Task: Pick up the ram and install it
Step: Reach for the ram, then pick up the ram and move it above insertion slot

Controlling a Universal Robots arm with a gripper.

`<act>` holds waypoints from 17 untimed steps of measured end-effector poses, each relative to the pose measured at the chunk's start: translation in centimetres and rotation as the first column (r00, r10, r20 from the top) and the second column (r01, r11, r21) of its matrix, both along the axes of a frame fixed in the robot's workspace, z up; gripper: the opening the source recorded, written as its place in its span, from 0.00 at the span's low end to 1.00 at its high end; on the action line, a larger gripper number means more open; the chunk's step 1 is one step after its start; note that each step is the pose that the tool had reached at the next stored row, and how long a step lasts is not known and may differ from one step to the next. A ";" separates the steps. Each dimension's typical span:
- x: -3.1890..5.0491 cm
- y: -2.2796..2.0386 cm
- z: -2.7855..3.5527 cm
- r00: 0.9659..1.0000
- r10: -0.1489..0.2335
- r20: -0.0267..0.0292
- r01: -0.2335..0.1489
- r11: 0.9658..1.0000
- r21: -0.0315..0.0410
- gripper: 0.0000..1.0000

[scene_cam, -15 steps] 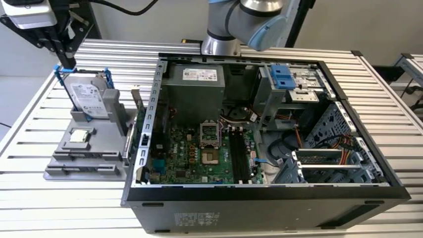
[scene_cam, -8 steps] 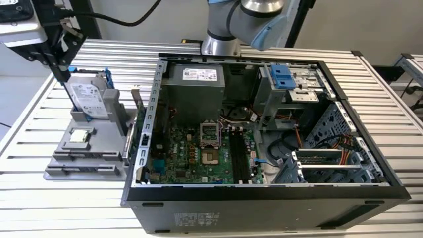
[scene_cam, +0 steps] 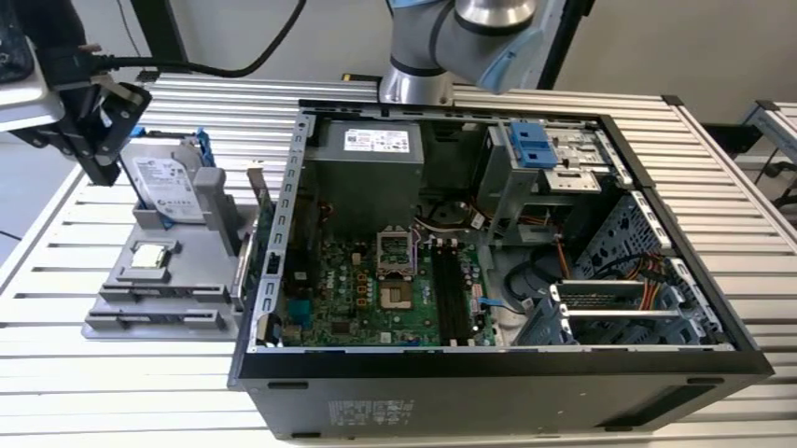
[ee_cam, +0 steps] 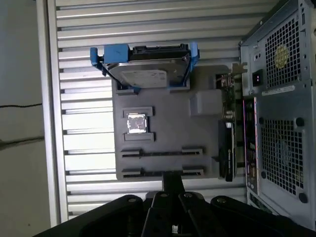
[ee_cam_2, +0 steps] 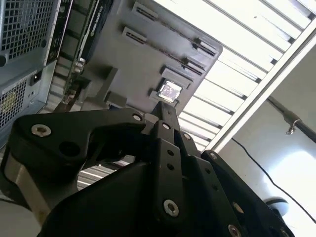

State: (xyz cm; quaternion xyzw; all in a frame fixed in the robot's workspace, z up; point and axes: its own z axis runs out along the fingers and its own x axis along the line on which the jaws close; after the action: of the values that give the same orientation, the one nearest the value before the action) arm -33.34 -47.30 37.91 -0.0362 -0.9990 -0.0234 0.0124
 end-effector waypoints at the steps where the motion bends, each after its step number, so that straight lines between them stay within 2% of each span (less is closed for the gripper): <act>1: 0.00 -0.44 -0.05 1.000 0.000 0.000 0.000 1.000 0.000 0.00; 5: -0.01 -2.26 -0.27 1.000 0.000 -0.001 0.000 1.000 0.000 0.00; 8: -0.32 -2.38 -0.29 1.000 0.000 -0.001 0.000 1.000 0.000 0.00; 17: -0.34 -2.38 -0.30 1.000 0.000 -0.001 0.000 1.000 0.000 0.00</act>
State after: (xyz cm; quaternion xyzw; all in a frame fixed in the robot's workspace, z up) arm -33.68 -49.68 37.61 -0.0364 -0.9990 -0.0234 0.0130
